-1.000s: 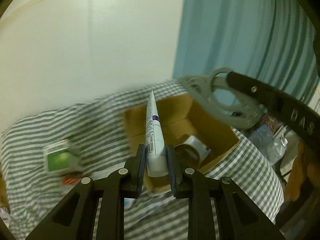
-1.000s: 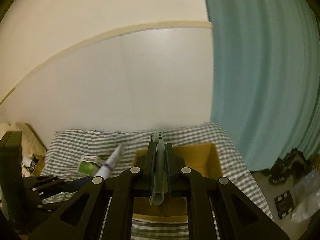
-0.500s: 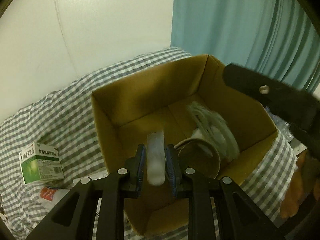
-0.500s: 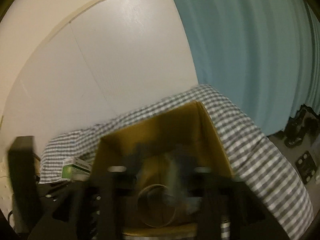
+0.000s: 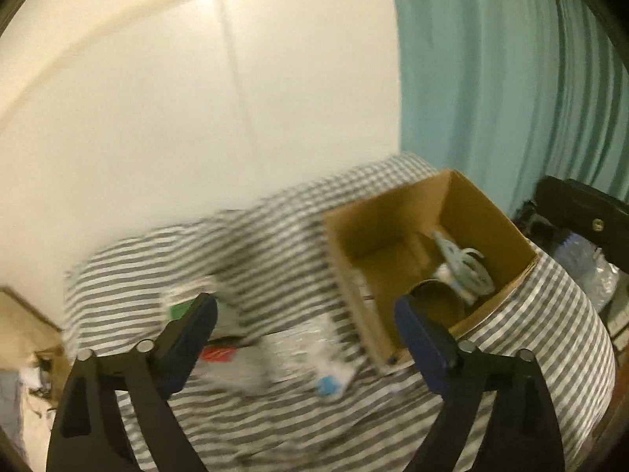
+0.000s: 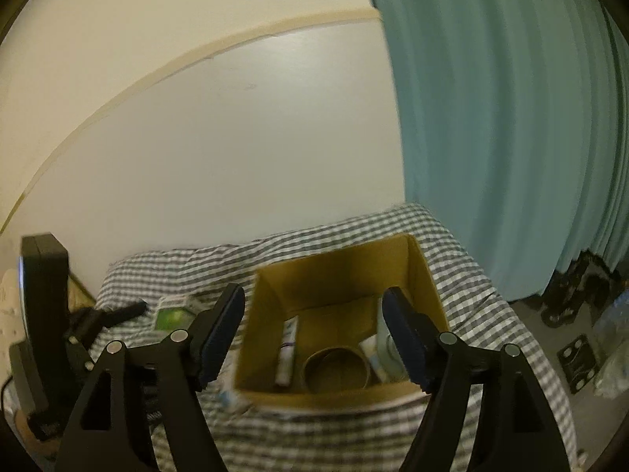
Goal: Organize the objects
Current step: 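Reach the right tool to the white bear figure and grasp it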
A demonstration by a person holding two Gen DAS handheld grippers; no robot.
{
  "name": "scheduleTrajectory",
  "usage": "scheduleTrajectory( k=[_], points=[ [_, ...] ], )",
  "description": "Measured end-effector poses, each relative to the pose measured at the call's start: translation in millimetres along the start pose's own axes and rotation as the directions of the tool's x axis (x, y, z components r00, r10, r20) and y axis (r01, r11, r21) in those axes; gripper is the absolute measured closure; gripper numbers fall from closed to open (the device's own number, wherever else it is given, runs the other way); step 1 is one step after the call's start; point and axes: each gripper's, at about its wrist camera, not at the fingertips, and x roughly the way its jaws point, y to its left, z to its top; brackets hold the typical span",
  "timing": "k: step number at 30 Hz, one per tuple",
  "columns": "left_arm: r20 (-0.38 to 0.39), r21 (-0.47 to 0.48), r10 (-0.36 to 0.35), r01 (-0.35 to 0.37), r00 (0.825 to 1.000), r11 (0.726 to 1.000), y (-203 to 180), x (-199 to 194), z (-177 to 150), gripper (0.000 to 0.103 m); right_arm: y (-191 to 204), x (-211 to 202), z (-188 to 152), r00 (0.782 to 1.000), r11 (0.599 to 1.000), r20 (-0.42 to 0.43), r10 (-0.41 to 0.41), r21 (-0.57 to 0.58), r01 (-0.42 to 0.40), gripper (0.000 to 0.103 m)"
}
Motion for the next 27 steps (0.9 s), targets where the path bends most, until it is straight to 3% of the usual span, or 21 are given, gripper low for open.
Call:
scheduleTrajectory(
  k=[3,8,13,18,24,27],
  points=[
    [0.027,-0.063,0.038,-0.036,0.999,0.997,42,-25,-16,0.000,29,-29,-3,0.999,0.998,0.030,0.023,-0.057,-0.022,0.022],
    [0.016,-0.185,0.113,-0.108,0.993,0.977,107,-41,-48,0.000,81,-43,-29,0.997,0.990,0.035,0.073,-0.125,-0.068,0.013],
    [-0.027,-0.273,0.164,-0.165,0.986,0.948,160,-28,-92,0.000,143,2,-72,0.985,0.967,-0.106,0.133,-0.203,-0.152,0.013],
    [-0.148,-0.296,0.212,-0.247,0.966,0.923,201,13,-134,0.000,184,54,-105,0.982,0.951,-0.173,0.082,-0.283,-0.129,0.013],
    [-0.206,-0.348,0.189,-0.252,0.960,0.903,225,48,-158,0.000,198,111,-109,0.969,0.942,-0.234,0.072,-0.304,-0.144,0.013],
    [-0.221,-0.359,0.154,-0.227,0.963,0.905,224,65,-166,0.000,200,141,-120,0.957,0.903,-0.290,-0.009,-0.414,-0.117,0.013]
  ],
)
